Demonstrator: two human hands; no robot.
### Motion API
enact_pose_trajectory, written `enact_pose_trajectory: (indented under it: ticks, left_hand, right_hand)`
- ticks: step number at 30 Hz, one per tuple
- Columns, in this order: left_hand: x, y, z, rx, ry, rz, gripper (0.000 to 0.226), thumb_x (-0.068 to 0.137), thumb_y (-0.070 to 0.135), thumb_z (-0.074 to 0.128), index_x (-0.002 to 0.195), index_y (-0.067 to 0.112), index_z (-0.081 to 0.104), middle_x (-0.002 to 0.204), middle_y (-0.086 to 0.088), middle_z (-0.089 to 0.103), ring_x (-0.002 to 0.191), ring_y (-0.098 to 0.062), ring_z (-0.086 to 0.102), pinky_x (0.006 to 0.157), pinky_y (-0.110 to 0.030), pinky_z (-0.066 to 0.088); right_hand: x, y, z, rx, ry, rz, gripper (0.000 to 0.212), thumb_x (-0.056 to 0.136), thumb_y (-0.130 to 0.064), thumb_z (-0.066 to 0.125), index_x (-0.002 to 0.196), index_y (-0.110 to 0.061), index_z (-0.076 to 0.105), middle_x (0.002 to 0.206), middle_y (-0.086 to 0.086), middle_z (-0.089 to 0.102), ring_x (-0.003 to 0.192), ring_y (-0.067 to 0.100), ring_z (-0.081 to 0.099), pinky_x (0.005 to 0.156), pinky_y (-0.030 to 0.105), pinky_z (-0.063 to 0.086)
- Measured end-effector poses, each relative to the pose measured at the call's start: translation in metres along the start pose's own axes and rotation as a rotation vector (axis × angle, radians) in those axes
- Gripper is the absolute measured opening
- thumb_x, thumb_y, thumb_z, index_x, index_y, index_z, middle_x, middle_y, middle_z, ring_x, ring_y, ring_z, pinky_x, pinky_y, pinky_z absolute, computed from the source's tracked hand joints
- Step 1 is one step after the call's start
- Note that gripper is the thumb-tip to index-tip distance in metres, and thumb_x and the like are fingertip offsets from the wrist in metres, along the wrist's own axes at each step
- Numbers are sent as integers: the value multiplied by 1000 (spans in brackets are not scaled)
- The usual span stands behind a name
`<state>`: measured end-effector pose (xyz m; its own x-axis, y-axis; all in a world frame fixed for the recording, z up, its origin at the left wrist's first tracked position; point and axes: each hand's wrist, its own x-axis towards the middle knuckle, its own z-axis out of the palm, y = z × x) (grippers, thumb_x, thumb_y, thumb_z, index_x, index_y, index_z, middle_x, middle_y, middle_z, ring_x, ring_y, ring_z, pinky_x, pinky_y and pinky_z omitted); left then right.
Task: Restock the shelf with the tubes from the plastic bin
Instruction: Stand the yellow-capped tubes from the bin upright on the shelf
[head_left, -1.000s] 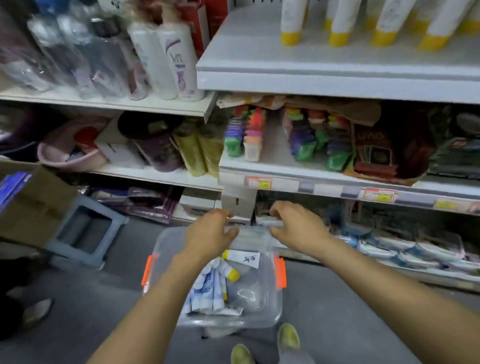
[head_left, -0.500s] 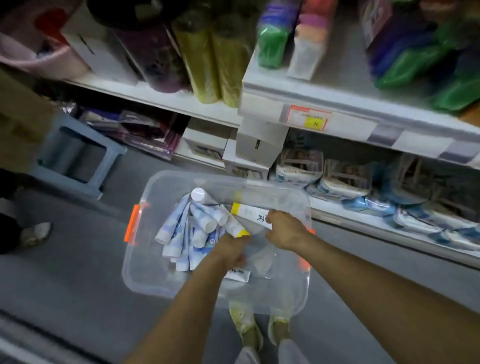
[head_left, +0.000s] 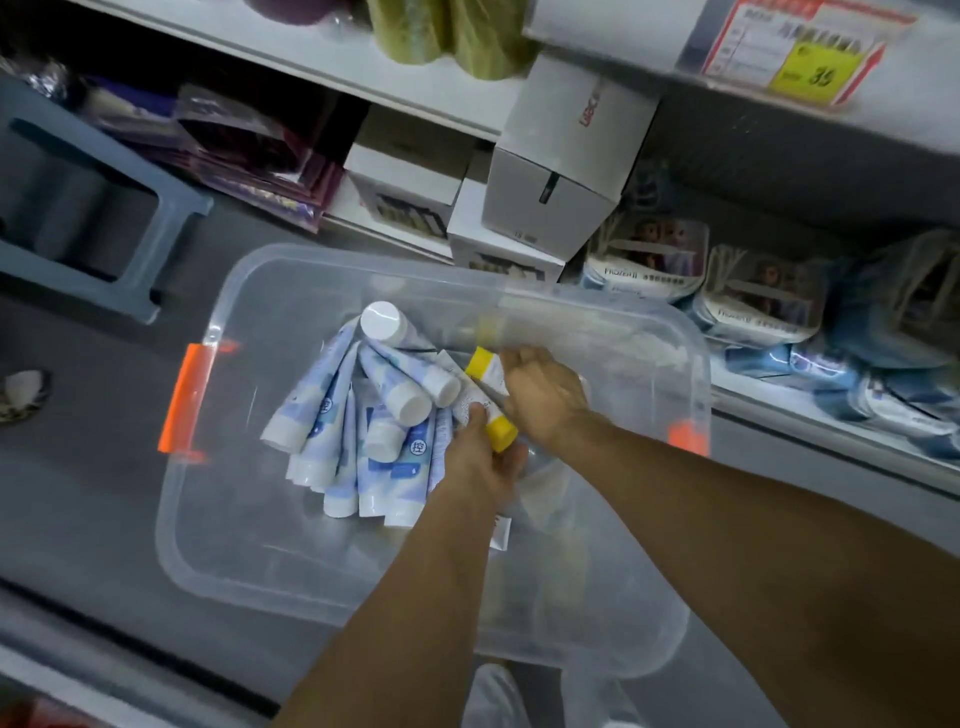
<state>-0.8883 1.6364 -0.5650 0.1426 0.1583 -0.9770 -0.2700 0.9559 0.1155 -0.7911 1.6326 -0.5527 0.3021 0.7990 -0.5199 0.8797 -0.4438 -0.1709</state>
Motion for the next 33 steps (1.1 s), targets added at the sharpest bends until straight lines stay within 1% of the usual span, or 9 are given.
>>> enact_pose_trajectory:
  ticks: [2,6,8,13,18,23,28,31,33]
  left_hand:
    - [4,-3,-2,6,-11,57,39,97,30,53,131,12,51,117,-13,64,99,-27,64,94,-46,51]
    - [-8,-2,-5,59,-31,54,33,99,19,51,130,9,52,109,-14,64,83,-22,63,51,-29,58]
    - [-22,1,-7,96,-42,8,29,98,20,52,125,8,54,104,-15,64,80,-23,62,45,-26,55]
    - [-54,5,-15,264,-85,-63,11,95,14,52,99,6,58,79,-13,61,64,-19,58,44,-24,52]
    - [-78,1,-29,428,-56,-33,5,87,8,56,92,8,59,64,-6,61,46,-11,55,46,-22,49]
    - [-110,5,-50,516,-41,95,9,84,7,68,90,8,61,61,-4,61,53,-13,52,52,-23,47]
    - [-161,16,-42,559,-36,332,30,80,0,67,109,6,63,88,-9,71,75,-23,66,61,-29,53]
    - [-203,25,-27,533,-107,430,33,82,-2,66,111,10,58,89,-6,69,71,-17,64,49,-21,52]
    - [-231,31,-18,498,-172,471,34,83,-1,67,112,14,57,93,-6,68,74,-17,64,55,-25,55]
  right_hand:
    - [-1,1,6,-22,-65,1,38,97,-20,46,132,-5,44,132,14,48,125,29,44,91,38,45]
    - [-4,7,0,105,-149,144,44,88,-34,63,124,-10,53,127,11,50,117,28,54,85,33,45]
    - [-7,7,-5,163,-183,210,44,84,-36,67,119,-12,54,124,10,56,114,29,58,80,30,43]
    - [-28,9,-2,295,-275,346,59,82,-27,69,129,-8,40,128,10,56,118,30,56,83,33,44]
    - [-54,9,-6,396,-357,417,54,81,-33,69,125,-10,47,128,9,55,116,28,57,83,32,45]
    - [-79,6,-30,714,-338,504,43,76,-26,72,109,-7,52,98,10,57,79,25,58,56,27,45]
    - [-111,3,-85,1075,-158,497,14,78,-12,68,71,-5,58,60,8,53,45,15,43,40,22,30]
    - [-135,-3,-123,1266,-45,426,13,82,-8,66,70,-5,61,55,7,53,41,13,43,40,22,34]
    - [-152,-8,-146,1437,5,372,10,84,-4,65,74,-3,63,54,9,54,40,12,46,40,21,39]
